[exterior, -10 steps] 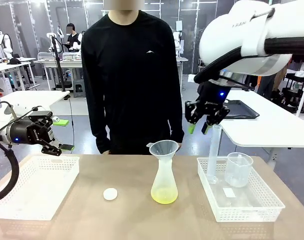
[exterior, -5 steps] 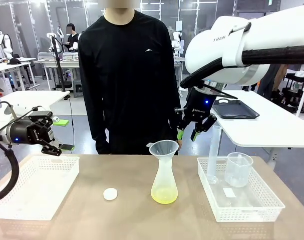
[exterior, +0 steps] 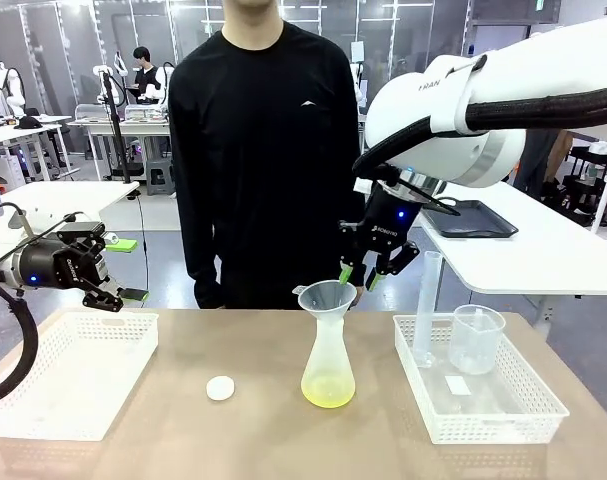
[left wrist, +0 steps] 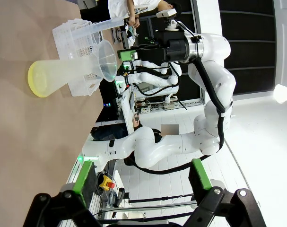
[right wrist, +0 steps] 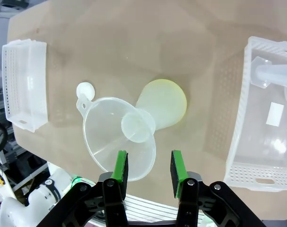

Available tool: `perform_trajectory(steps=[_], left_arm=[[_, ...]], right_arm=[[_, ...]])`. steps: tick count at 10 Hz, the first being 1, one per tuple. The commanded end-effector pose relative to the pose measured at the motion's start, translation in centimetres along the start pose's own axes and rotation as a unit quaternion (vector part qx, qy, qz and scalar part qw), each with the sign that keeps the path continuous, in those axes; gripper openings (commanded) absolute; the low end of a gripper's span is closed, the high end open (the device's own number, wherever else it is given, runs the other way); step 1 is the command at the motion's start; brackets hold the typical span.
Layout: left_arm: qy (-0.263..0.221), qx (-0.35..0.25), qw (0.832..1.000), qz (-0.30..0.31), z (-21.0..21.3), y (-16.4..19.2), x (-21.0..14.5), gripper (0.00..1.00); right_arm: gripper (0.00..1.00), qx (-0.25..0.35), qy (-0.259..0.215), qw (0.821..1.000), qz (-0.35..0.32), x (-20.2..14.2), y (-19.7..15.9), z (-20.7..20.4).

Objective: Prepare the solutions needed for the experiment.
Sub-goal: Once the solution is in the Big flask , pick up the Plastic Funnel and place it back into the right Organizing basket.

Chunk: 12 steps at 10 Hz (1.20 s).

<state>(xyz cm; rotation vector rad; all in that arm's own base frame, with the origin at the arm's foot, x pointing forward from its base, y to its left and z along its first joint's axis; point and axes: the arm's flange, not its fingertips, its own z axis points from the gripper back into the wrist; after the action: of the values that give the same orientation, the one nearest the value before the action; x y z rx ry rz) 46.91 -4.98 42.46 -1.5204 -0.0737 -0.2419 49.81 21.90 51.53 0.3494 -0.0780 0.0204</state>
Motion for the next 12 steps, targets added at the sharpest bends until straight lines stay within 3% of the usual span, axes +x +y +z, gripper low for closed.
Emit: perform_trajectory(steps=[1,11,12], left_arm=[[0.002,-0.006,1.000,-0.001,0.0,-0.3,0.0,1.00],[0.002,-0.006,1.000,-0.001,0.0,-0.3,0.0,1.00],[0.002,-0.006,1.000,-0.001,0.0,-0.3,0.0,1.00]], right_arm=[[0.48,0.009,0.001,1.000,-0.008,0.2,0.1,-0.5],[0.48,0.058,0.031,0.998,-0.025,0.8,-1.8,-4.3],[0.30,0.060,0.027,0.997,-0.031,0.9,-2.2,-4.3]])
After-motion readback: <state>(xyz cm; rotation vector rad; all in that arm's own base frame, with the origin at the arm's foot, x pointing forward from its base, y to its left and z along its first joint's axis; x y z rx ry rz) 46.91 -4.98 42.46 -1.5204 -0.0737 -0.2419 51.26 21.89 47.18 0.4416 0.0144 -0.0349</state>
